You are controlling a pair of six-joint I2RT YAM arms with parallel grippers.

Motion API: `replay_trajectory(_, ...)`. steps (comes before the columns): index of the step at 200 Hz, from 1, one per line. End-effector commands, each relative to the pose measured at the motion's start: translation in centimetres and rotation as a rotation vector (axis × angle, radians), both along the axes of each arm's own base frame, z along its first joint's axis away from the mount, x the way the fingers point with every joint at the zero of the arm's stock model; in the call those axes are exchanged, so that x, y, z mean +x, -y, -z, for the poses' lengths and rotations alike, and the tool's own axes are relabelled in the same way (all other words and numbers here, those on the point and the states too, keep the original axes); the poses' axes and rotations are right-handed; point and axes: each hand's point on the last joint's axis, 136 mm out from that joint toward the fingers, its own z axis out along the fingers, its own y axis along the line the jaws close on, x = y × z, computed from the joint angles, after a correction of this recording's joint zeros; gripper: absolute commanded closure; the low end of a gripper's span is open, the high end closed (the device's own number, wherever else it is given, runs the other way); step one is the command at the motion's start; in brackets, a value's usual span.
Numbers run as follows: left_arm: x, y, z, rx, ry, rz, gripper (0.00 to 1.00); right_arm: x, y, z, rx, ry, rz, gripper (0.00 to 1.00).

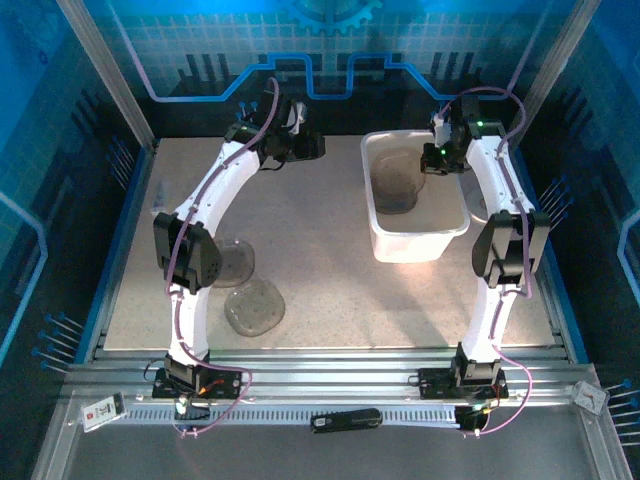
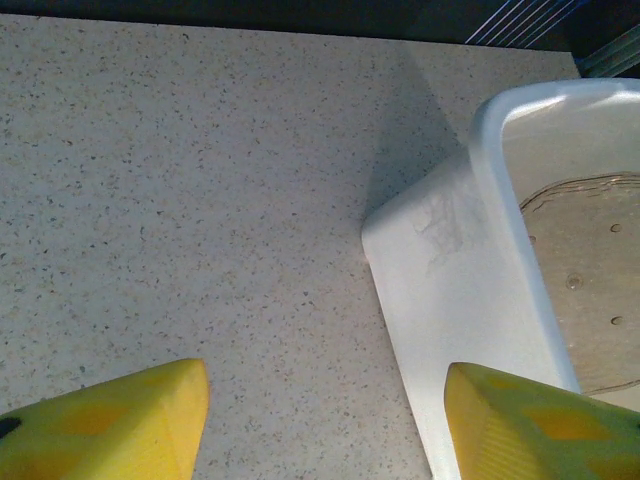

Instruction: Place the plates into the plastic bin on the countertop

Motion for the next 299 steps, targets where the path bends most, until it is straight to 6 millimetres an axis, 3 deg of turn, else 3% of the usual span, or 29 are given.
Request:
replay_trajectory(1,0.3,-0.3,0.3,0.000,-0.019,0.013,0.36,0.3,1.0,0.5,-0.036,-0.025,-0.005,1.00)
replay_trajectory(97,1.3,-0.3,2.9,0.006,-0.074,-0.003,0.36,3.1,0.7,4.4,-0.095,-0.084,-0.017,1.00)
replay_trajectory(113,1.5,-0.2,3.1,0.003,-0.079,-0.004,0.36,3.2,0.6,4.3,-0.103,-0.088,-0.025,1.00)
replay_trajectory(116,1.5,-0.2,3.1,0.003,-0.080,-0.004,0.36,3.3,0.5,5.4,-0.105,-0.109,-0.028,1.00)
replay_trajectory(129,1.6,-0.2,3.3,0.003,-0.084,-0.003,0.35,3.4,0.4,6.1,-0.111,-0.128,-0.032,1.00)
replay_trajectory(214,1.9,-0.1,3.7,0.004,-0.095,-0.002,0.35,3.9,-0.9,8.7,-0.114,-0.168,-0.047,1.00)
replay_trajectory(247,1.8,-0.1,3.7,-0.002,-0.099,-0.004,0.36,3.7,-1.0,8.6,-0.121,-0.174,-0.048,1.00)
replay_trajectory(299,1.8,0.1,3.4,-0.016,-0.099,-0.001,0.35,3.1,-0.6,5.5,-0.118,-0.122,-0.034,1.00)
